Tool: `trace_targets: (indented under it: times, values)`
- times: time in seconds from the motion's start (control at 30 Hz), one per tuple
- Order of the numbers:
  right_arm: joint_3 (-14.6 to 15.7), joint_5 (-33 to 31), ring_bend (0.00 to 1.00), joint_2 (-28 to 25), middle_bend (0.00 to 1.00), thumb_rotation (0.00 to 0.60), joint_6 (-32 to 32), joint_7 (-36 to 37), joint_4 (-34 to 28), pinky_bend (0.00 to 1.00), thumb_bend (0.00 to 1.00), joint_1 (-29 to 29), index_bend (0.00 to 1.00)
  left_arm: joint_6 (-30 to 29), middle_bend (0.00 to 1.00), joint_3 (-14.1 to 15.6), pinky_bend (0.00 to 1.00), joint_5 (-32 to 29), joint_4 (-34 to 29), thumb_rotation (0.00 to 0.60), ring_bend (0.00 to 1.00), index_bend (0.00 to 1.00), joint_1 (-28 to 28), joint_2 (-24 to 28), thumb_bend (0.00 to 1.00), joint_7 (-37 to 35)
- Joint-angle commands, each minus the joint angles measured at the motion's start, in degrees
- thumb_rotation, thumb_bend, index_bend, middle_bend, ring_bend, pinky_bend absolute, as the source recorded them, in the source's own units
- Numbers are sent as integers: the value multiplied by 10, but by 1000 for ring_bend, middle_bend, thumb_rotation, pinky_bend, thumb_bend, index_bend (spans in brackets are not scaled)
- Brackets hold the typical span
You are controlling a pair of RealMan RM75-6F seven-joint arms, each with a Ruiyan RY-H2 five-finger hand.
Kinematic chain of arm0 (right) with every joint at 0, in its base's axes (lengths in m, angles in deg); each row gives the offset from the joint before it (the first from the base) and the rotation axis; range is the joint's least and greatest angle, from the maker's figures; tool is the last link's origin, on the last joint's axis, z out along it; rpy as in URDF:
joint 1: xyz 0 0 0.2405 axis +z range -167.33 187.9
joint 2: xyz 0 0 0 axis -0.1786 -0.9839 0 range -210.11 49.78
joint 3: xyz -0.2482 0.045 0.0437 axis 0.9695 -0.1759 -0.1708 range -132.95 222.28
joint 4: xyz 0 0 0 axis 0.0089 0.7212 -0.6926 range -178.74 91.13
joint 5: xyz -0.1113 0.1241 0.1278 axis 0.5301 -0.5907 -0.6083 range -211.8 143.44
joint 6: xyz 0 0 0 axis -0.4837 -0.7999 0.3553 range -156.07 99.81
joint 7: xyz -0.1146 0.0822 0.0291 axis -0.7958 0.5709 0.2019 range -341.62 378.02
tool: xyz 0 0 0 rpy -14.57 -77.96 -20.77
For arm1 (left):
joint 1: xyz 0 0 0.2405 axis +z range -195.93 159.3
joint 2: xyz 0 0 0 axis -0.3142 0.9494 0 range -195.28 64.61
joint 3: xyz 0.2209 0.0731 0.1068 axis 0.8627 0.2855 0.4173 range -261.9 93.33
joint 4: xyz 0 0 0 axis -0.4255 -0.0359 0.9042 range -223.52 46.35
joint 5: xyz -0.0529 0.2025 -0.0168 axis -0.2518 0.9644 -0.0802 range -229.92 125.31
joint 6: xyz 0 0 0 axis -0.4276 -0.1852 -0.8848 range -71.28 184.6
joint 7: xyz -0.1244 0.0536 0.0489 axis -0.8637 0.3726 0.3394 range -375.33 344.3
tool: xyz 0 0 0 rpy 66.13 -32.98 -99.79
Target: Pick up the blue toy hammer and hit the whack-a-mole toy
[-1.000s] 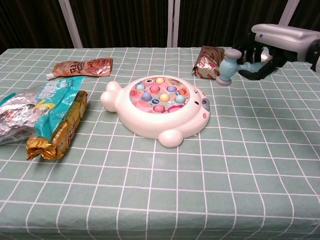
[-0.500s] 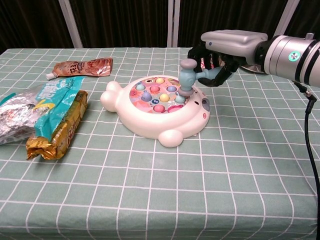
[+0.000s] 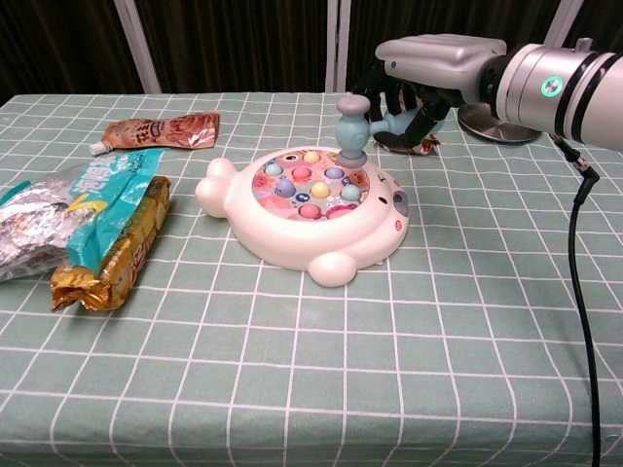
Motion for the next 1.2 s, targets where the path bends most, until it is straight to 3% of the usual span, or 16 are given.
trace_targets:
  times: [0.03, 0.33, 0.73, 1.2]
  values:
    - [-6, -18, 535, 13, 677, 600, 13, -24, 18, 656, 524, 19, 700, -1, 136, 0, 24, 0, 0, 600, 48, 139, 1, 0, 0, 1]
    - [4, -51, 535, 65, 674, 600, 36, -66, 75, 656, 524, 53, 701, 1, 136, 1, 24, -4, 3, 600, 48, 139, 4, -2, 0, -2]
    - [-9, -45, 535, 56, 673, 600, 4, -56, 53, 656, 524, 58, 703, -6, 136, 1, 24, 0, 8, 600, 47, 139, 6, -5, 0, -7]
    - [1, -70, 535, 109, 672, 600, 29, -73, 114, 656, 525, 87, 703, -6, 136, 2, 24, -3, 15, 600, 47, 138, 12, -7, 0, -14]
